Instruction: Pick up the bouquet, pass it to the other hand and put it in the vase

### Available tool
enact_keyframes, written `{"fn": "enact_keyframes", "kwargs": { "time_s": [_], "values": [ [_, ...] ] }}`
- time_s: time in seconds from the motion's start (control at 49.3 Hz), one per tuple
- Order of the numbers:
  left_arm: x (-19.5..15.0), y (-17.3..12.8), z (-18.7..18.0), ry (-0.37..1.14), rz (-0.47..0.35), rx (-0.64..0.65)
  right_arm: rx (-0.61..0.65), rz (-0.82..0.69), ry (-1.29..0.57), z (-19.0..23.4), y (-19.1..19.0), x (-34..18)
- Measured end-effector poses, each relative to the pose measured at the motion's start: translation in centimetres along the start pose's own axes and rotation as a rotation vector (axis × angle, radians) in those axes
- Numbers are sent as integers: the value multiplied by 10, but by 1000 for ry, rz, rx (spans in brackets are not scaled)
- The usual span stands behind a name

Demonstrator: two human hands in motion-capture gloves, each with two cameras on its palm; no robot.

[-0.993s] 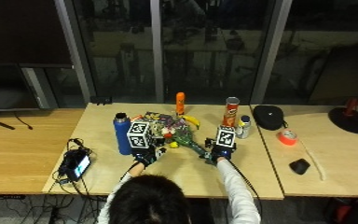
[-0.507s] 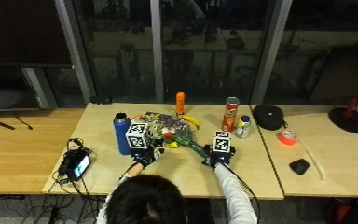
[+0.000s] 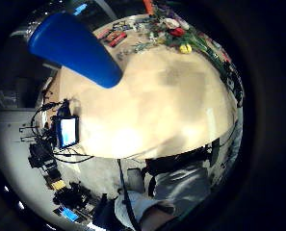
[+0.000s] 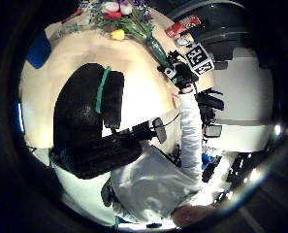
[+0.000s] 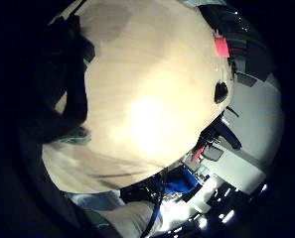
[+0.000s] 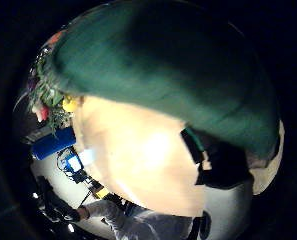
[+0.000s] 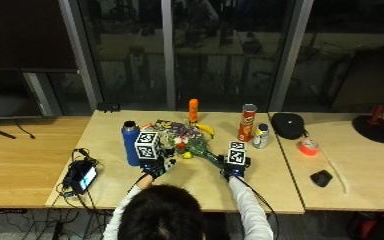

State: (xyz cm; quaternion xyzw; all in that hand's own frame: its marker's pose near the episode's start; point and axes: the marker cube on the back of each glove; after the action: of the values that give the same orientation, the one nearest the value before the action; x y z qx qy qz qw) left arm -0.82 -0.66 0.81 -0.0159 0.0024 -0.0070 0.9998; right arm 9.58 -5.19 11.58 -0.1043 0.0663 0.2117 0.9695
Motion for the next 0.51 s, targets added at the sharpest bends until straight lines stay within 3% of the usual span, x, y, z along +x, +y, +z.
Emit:
{"fn": "enact_keyframes", "kwargs": {
  "time_s": [0.324,0.507],
  "values": [
    [1,-11,-1,0,-7,9,117,-6,-79,-8,0,-5],
    [-4,-23,-9,9,-20,-12,466,71,-85,-24,-7,3]
  ]
}}
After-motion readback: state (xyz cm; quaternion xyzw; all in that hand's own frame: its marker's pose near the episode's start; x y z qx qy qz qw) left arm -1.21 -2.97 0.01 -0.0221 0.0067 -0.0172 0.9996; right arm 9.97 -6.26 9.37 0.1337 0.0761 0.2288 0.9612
